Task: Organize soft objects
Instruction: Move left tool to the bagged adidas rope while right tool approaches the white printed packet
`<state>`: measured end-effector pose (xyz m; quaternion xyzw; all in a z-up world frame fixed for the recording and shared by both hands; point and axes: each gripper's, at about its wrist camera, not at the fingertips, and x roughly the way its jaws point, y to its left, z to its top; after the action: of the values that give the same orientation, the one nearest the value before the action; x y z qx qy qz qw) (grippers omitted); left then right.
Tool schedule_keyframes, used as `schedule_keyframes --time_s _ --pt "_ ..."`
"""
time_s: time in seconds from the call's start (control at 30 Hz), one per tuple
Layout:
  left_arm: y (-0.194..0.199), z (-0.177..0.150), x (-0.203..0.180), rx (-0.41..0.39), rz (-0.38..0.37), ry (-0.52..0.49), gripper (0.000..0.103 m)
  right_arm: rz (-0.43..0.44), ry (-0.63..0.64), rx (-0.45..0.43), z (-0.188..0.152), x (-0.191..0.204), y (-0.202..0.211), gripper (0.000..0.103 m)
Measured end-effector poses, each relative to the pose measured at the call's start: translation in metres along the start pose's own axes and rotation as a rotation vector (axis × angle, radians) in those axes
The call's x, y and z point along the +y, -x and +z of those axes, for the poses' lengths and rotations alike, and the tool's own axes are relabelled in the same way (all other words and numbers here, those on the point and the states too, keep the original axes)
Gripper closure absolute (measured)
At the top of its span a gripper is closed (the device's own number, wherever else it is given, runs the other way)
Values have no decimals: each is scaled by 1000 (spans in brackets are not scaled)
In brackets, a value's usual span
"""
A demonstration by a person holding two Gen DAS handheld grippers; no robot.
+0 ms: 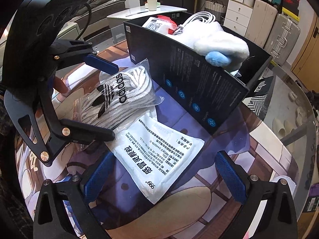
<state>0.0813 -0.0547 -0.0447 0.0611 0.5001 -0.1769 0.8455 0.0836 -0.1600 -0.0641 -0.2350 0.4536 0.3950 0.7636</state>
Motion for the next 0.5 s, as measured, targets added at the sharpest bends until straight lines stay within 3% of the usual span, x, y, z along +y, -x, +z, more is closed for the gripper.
schedule_keyframes --time_s 0.3,0.5 --pt "6 -5 13 16 13 15 0 65 114 10 -5 19 1 1" --pt "3 -7 9 22 47 -16 0 55 89 19 -7 11 0 1"
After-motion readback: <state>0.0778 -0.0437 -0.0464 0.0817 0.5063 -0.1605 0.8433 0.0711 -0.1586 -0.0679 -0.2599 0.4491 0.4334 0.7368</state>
